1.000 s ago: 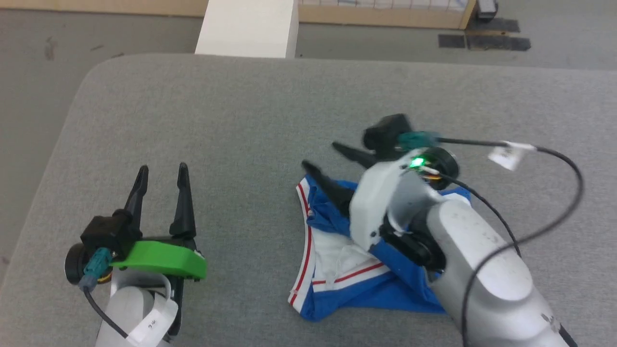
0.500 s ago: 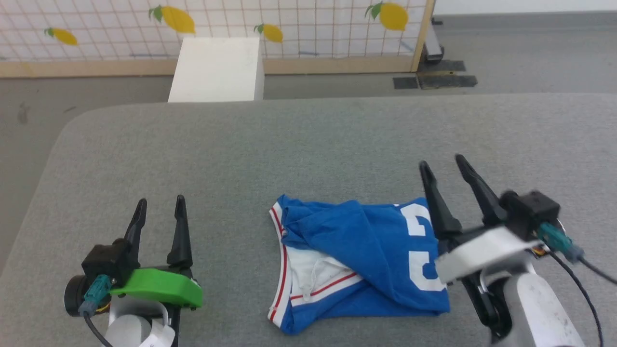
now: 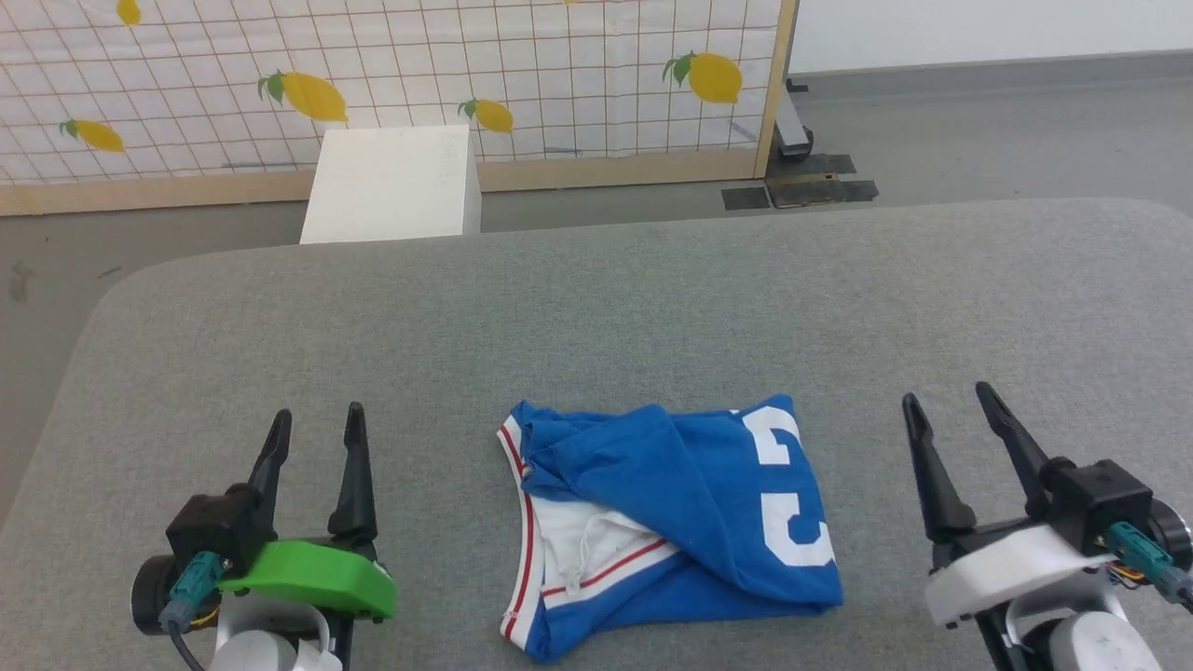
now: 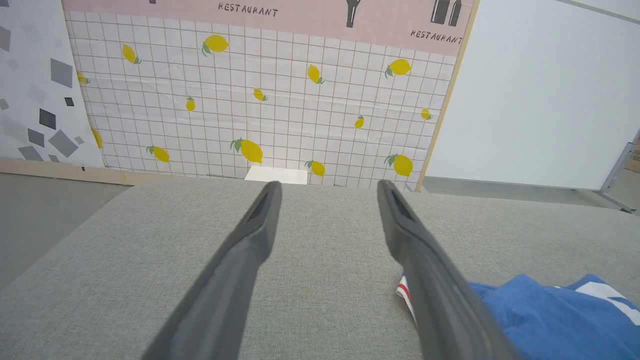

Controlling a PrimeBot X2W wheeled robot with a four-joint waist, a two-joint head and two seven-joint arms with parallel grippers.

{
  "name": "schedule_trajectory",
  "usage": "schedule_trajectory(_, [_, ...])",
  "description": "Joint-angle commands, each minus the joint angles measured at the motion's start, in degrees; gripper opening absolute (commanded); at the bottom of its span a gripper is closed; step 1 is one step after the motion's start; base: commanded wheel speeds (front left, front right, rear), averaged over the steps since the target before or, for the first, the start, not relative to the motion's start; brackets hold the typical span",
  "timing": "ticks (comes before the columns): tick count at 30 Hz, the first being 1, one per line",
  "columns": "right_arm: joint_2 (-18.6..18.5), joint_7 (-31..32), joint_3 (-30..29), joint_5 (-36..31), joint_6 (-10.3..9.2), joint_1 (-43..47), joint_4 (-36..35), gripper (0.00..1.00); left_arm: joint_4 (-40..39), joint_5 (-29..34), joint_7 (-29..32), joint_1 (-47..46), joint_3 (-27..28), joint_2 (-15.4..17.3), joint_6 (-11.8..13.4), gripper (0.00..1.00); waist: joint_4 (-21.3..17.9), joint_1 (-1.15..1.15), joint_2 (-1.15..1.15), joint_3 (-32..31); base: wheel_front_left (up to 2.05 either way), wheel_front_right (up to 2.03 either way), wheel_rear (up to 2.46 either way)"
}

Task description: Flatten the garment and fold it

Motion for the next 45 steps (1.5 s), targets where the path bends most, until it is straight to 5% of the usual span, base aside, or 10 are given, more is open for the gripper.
schedule_trajectory(1, [-0.7,0.2,-0.3,0.2,-0.08,0.9,-0.4,1.00,0.1,-0.4,-0.2,1.0,-0.1,-0.2,-0.2,1.00,0.0,0.00,0.34,0.0,0.00,0.00,0.00])
schedule_trajectory(32, [-2.2,2.3,0.4,2.3,-0.08,2.2,-2.0,1.00,0.7,-0.3,-0.2,1.9,0.1,-0.2,-0.2,1.00,-0.2,0.00,0.34,0.3,0.00,0.00,0.00])
schedule_trajectory(35, [-0.7,4.6,0.4,10.1,-0.08,1.4,-1.6,1.00,0.6,-0.3,-0.2,1.8,0.3,-0.2,-0.2,1.00,-0.3,0.00,0.34,0.6,0.00,0.00,0.00])
schedule_trajectory(37, [1.1,10.7,-1.4,22.0,-0.08,0.5,-0.9,1.00,0.5,-0.2,-0.2,1.6,0.3,-0.2,-0.2,1.00,-0.3,0.00,0.34,0.9,0.00,0.00,0.00])
schedule_trajectory(41, [3.3,27.1,-8.6,43.5,-0.08,-1.7,1.7,1.00,0.4,0.0,-0.2,0.7,0.1,-0.2,-0.2,1.00,0.1,0.00,0.34,1.8,0.00,0.00,0.00])
schedule_trajectory(45, [3.8,43.3,-15.2,52.2,-0.08,-4.4,7.5,1.00,0.3,0.1,-0.2,-0.1,-0.3,0.1,-0.2,1.00,0.7,0.00,0.34,2.3,0.00,0.00,0.00])
